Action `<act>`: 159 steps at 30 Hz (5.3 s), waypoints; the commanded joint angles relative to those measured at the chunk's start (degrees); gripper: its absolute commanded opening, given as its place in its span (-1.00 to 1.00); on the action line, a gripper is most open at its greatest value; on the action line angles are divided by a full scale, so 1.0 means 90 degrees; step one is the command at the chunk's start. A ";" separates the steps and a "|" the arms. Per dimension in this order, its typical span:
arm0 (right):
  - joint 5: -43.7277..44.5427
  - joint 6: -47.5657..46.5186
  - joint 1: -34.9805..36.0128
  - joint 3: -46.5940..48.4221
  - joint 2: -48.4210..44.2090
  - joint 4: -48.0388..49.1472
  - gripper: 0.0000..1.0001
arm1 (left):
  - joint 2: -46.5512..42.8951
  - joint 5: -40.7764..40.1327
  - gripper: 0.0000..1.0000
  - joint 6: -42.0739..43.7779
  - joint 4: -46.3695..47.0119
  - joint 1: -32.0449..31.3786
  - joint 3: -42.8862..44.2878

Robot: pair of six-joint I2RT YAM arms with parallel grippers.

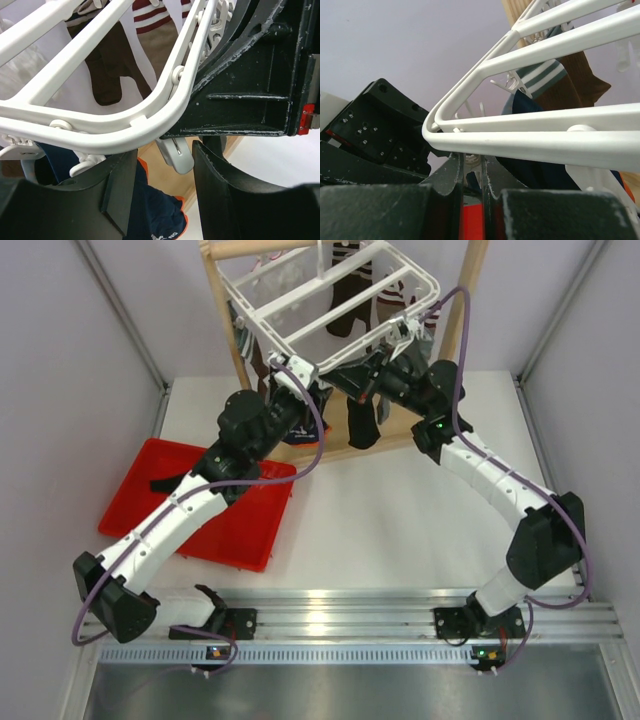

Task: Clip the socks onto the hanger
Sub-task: Open the clamp at the hanger, then pick up the sock from the bin.

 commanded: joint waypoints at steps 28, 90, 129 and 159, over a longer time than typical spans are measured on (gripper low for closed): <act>-0.0322 -0.0406 0.0011 0.0092 -0.0775 -0.1065 0.08 | -0.0205 0.2182 -1.00 0.0698 0.0215 0.0541 -0.0299; 0.0068 0.0082 0.0294 0.0561 -0.0317 -0.0782 -0.38 | -0.0380 0.3252 -1.00 0.1978 0.0117 0.0728 -0.0397; 0.0048 -0.0025 0.0089 0.0971 -0.0258 -0.1885 -1.00 | 0.0293 0.4834 0.05 0.4867 -0.7473 0.5709 0.0242; -0.0030 -0.0191 -0.0106 0.1479 0.0269 -0.2501 -1.00 | 0.3320 0.5039 0.00 0.8001 -0.4785 0.5679 -0.0836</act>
